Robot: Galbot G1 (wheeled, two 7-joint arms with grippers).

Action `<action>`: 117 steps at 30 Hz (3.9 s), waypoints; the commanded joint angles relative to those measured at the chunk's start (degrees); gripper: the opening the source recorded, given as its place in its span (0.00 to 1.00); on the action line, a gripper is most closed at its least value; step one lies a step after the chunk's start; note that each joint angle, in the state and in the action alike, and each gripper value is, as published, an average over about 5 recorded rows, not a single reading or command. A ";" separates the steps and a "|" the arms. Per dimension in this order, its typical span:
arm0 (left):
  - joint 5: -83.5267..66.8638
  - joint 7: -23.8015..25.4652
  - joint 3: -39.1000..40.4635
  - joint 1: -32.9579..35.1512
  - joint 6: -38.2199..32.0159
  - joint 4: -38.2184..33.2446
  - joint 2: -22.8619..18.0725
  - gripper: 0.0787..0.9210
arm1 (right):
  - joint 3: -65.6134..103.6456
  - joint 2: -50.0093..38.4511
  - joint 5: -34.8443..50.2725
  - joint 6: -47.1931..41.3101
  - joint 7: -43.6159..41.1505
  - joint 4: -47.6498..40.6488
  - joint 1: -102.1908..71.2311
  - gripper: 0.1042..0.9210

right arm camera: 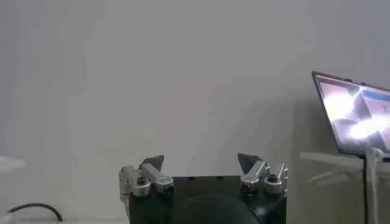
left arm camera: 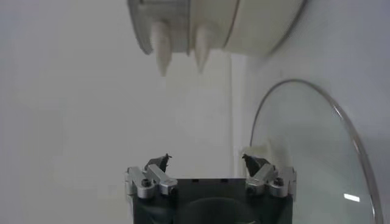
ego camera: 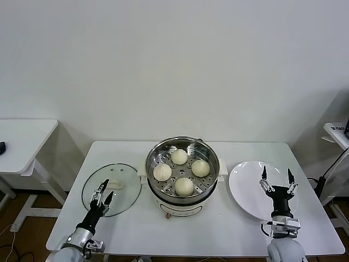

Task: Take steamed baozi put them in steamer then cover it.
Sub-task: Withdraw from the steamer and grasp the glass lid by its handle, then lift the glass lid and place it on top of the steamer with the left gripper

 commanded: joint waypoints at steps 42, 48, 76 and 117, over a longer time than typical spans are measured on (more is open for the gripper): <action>1.03 -0.02 3.74 -14.88 2.13 15.64 -1.64 0.74 | 2.71 1.60 -1.63 0.29 0.13 -0.98 -1.86 0.88; 0.69 0.03 3.75 -15.26 1.91 17.28 -1.84 0.53 | 2.70 1.54 -1.65 0.28 0.18 -0.88 -1.77 0.88; -15.19 2.23 -4.94 -2.58 10.12 -15.81 1.45 0.14 | 1.97 1.64 -2.32 0.68 0.08 -2.25 -0.34 0.88; 12.34 34.39 46.05 -27.45 46.94 -19.79 -8.66 0.14 | 1.59 3.77 -4.96 -4.04 1.68 -7.43 5.65 0.88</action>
